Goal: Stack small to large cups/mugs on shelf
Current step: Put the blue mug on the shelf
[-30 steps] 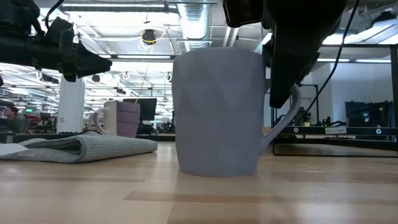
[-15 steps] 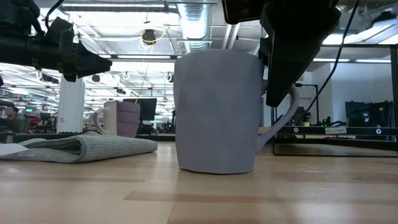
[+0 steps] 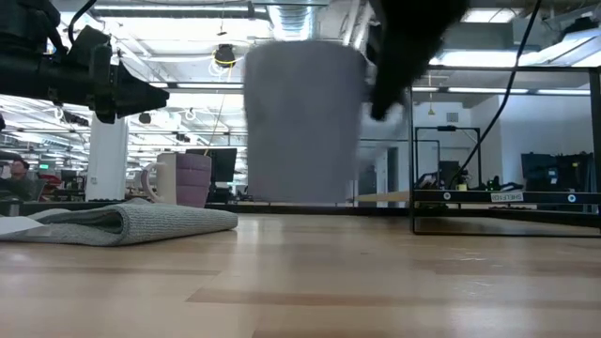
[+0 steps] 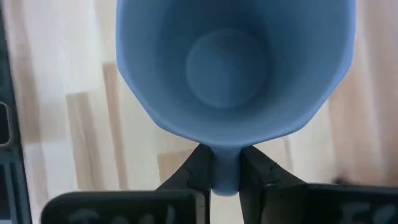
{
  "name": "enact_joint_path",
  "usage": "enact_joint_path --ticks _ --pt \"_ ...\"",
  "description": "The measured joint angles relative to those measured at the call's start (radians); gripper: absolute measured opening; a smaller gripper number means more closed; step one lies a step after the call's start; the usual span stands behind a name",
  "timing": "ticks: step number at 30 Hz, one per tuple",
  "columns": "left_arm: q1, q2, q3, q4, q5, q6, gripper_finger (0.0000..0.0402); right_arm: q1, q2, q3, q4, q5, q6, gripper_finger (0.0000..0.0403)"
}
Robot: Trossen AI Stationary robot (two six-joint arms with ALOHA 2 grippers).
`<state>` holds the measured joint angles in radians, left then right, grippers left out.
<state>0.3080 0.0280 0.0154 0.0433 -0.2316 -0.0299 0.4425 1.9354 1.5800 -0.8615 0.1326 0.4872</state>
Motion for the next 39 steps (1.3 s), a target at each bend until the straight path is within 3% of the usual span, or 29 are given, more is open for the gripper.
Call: enact_joint_path --ticks 8,14,22,29,32,39 --pt "0.0 0.0 0.0 0.0 0.0 0.0 0.0164 -0.054 -0.002 0.199 -0.201 0.064 -0.157 0.0057" --pt "0.0 0.0 0.0 0.0 0.0 0.0 0.0164 -0.094 -0.002 0.378 -0.443 0.183 -0.173 0.0057" --pt "0.0 0.0 0.0 0.0 0.0 0.0 0.0164 -0.129 -0.032 0.561 -0.702 0.226 -0.182 0.0057" --pt "0.0 0.0 0.0 0.0 0.0 -0.001 0.0164 -0.159 -0.217 0.518 -0.716 0.247 -0.148 0.0057" --pt "0.0 0.005 0.0 0.0 0.0 -0.005 0.0164 -0.166 -0.315 0.463 -0.71 0.304 -0.144 0.0057" --pt "0.0 0.009 0.0 0.0 -0.01 -0.004 0.0164 -0.227 -0.555 0.189 -0.709 0.366 -0.127 0.0057"
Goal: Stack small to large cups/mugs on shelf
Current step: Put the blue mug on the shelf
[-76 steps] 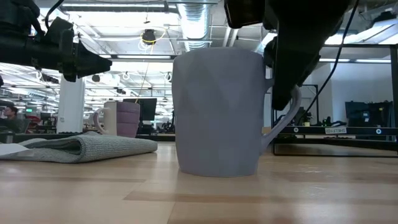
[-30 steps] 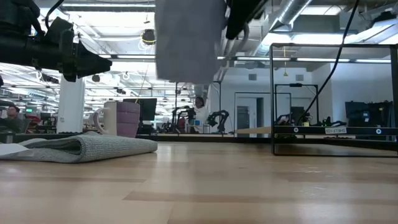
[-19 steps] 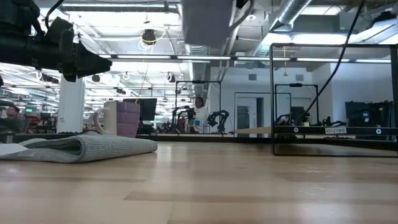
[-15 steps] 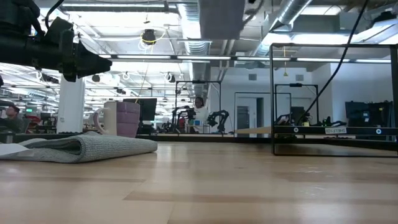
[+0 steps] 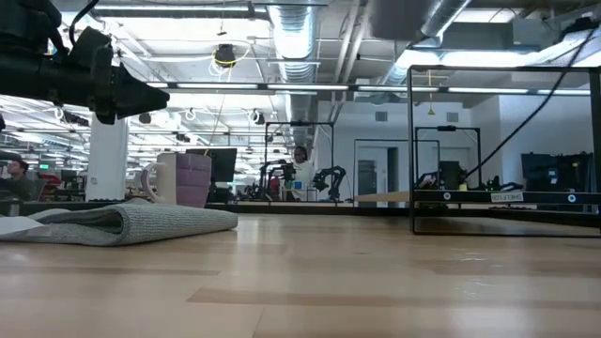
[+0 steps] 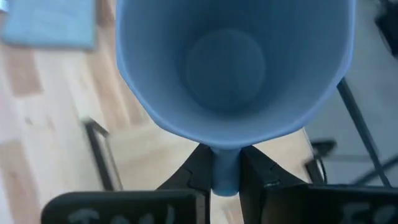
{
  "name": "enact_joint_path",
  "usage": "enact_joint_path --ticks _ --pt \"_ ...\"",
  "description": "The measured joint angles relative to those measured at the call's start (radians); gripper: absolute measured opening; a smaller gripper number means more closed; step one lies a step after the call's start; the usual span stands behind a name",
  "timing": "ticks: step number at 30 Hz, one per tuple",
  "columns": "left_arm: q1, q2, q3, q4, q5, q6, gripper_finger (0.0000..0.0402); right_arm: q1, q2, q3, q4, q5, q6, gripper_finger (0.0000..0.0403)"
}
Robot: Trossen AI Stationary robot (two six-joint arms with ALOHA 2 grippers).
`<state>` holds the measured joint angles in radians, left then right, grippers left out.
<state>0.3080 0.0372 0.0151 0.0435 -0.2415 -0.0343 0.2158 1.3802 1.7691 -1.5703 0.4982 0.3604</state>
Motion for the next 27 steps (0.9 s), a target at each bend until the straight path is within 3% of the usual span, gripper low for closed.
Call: enact_joint_path --ticks 5,13,20,27 --pt "0.0 0.0 0.0 0.003 -0.006 -0.004 0.0164 -0.057 -0.195 -0.268 0.055 -0.043 0.009 0.0057" --pt "0.0 0.0 -0.002 0.016 -0.009 -0.012 0.0164 -0.129 -0.456 -0.608 0.202 -0.255 0.006 0.0057" --pt "0.0 0.0 -0.002 0.019 -0.013 -0.002 0.0164 -0.148 -0.501 -0.756 0.216 -0.358 -0.052 0.0057" --pt "0.0 0.0 -0.002 0.02 -0.014 0.011 0.0164 -0.215 -0.476 -0.787 0.31 -0.448 -0.196 0.0057"
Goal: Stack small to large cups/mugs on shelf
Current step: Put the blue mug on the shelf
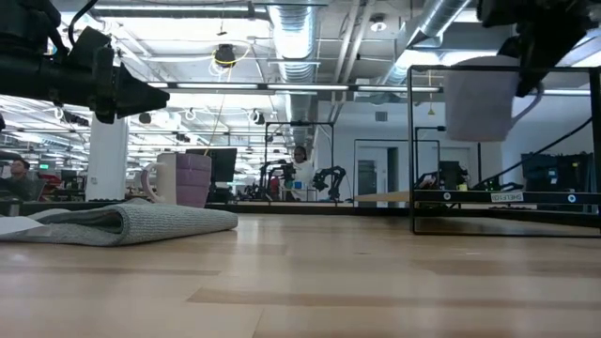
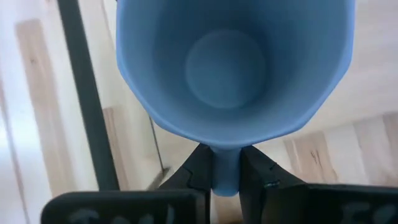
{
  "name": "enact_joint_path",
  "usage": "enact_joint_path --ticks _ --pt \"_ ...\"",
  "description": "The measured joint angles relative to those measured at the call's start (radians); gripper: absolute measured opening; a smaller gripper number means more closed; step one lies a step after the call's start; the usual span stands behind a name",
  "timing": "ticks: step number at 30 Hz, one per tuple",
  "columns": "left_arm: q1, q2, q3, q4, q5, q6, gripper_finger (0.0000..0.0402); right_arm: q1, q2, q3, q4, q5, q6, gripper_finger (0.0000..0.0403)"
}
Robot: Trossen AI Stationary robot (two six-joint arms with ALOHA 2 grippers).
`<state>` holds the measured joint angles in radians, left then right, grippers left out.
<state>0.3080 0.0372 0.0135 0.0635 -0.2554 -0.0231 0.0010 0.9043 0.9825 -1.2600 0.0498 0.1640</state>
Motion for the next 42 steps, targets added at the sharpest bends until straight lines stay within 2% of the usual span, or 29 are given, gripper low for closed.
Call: enact_joint_path --ticks 7,20,29,36,42 --pt "0.0 0.0 0.0 0.0 0.0 0.0 0.0164 -0.097 0.074 0.0 0.042 -0.108 -0.096 0.0057" --pt "0.0 0.0 0.0 -0.003 -0.005 0.0 0.0164 -0.271 0.239 0.0 0.082 -0.218 -0.284 0.0057" --pt "0.0 0.0 0.002 -0.011 -0.006 0.0 0.0164 -0.283 0.325 0.0 0.092 -0.237 -0.297 0.0057" --pt "0.0 0.0 0.002 -0.014 -0.006 0.0 0.0164 -0.283 0.345 0.002 0.099 -0.235 -0.305 0.0057" --pt "0.0 0.0 0.002 -0.015 -0.006 0.0 0.0164 -0.283 0.337 0.002 0.093 -0.232 -0.292 0.0098"
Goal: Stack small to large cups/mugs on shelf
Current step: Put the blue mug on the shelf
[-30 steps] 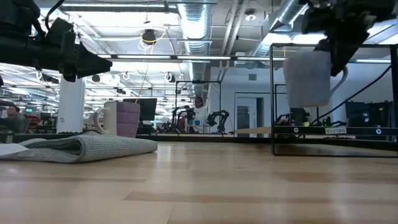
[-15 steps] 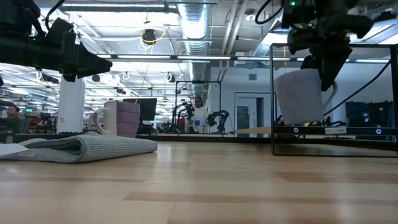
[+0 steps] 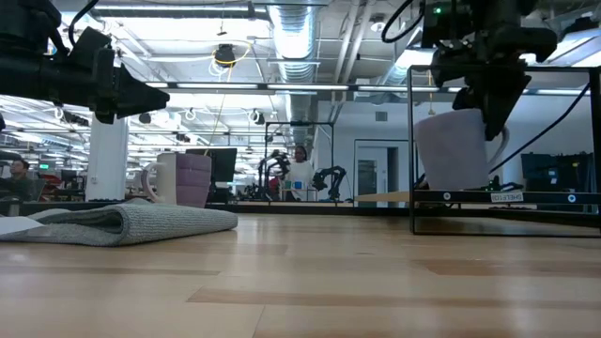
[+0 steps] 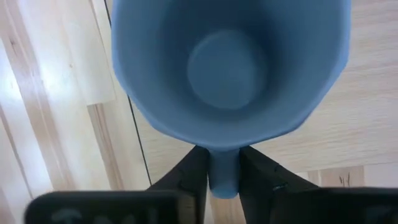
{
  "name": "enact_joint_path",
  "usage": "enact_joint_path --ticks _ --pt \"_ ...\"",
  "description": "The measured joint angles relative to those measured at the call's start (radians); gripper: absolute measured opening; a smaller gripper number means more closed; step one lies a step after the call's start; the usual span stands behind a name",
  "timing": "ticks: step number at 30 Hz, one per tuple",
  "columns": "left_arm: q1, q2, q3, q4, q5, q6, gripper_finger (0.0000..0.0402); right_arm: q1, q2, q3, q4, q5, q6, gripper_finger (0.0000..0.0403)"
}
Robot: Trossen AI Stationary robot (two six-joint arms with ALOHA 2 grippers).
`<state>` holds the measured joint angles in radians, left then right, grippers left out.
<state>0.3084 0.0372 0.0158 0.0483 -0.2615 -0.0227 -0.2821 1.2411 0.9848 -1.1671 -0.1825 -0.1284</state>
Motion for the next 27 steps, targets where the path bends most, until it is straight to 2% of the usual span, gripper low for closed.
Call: enact_joint_path --ticks 8,16,27 --pt "0.0 0.0 0.0 0.0 0.0 -0.003 0.0164 -0.008 0.002 0.0 -0.013 0.001 0.042 0.0131" --pt "0.0 0.0 0.0 -0.001 0.0 -0.016 0.0164 -0.008 0.002 0.0 -0.027 0.111 0.041 0.0121" --pt "0.0 0.0 0.0 -0.001 0.0 -0.016 0.0164 -0.008 0.002 0.0 -0.029 0.106 0.042 0.0118"
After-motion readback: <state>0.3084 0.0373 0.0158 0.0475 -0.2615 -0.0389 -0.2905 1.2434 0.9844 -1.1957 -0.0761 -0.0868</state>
